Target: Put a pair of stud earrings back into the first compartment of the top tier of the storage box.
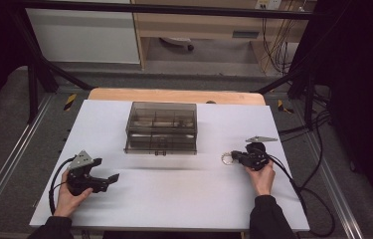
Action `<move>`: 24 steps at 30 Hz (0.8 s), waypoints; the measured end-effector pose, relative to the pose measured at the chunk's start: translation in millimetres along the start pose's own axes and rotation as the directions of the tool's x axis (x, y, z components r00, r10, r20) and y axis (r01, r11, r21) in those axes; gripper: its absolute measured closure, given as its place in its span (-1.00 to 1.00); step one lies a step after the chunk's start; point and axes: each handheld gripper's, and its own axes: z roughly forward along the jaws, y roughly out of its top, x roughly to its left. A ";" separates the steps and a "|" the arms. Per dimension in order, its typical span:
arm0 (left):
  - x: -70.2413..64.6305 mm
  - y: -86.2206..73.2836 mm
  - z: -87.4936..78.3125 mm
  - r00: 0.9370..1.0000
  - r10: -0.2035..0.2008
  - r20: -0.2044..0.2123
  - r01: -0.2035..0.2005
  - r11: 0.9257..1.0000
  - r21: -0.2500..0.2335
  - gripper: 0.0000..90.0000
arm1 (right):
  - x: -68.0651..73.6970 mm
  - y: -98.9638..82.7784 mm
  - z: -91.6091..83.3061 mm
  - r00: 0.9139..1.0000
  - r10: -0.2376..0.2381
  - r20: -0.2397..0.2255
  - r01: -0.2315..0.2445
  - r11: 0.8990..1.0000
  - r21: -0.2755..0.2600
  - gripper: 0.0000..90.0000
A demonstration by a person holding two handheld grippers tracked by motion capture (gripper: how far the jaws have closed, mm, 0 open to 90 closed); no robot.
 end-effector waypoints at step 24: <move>-0.8 0.1 0.0 1.000 0.004 -0.002 -0.004 1.000 0.001 -0.91 | 28.5 9.0 -52.3 0.996 -0.052 -0.074 0.045 0.994 -0.095 0.93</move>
